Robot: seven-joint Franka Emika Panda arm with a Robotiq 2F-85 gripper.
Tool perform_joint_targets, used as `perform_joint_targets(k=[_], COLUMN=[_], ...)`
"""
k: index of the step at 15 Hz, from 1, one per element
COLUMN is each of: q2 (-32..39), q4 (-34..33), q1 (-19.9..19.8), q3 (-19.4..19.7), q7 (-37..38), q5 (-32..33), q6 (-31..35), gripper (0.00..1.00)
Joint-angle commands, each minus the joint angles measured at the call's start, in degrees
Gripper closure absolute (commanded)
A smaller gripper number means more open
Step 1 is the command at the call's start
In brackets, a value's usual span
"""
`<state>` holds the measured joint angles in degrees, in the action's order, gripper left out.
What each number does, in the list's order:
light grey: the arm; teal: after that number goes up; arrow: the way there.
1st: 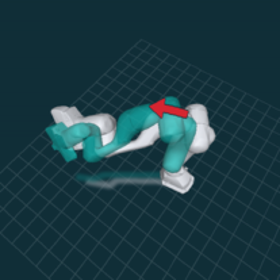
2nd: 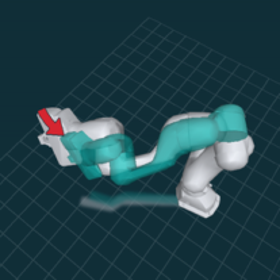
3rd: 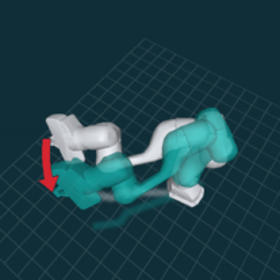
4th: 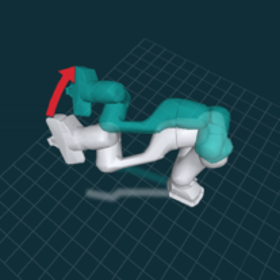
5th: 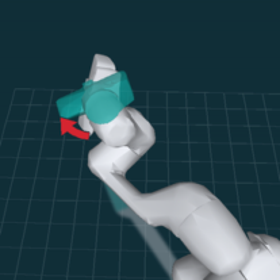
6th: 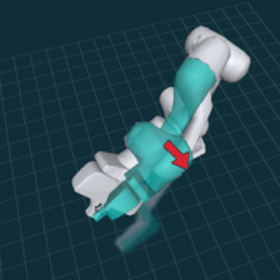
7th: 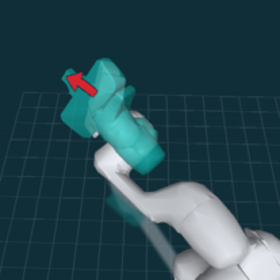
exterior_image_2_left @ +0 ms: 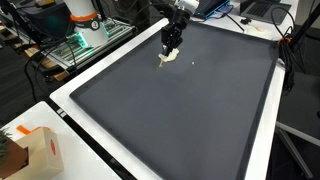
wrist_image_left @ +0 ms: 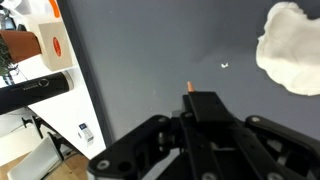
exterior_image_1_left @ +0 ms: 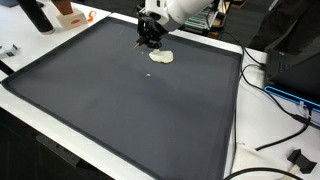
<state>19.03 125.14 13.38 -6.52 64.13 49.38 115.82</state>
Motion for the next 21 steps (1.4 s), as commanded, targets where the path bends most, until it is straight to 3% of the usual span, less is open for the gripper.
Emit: perform_joint_targets(k=[1, 9, 14, 17, 21], q2=[-1.9, -4.4, -6.4, -7.2, -7.9], q4=[1.9, 3.4, 5.8, 7.5, 9.5], q1=[-0.3, -1.2, -3.9, -5.6, -7.2], q3=[0.0, 0.0, 0.0, 0.1, 0.1], q7=[-0.5, -3.1, -11.4, -19.4, -33.9], q5=[1.3, 0.7, -3.7, -9.4, -22.2], q6=[2.8, 11.3, 23.2, 29.4, 34.3], gripper=[0.97, 0.97, 0.97, 0.97, 0.97])
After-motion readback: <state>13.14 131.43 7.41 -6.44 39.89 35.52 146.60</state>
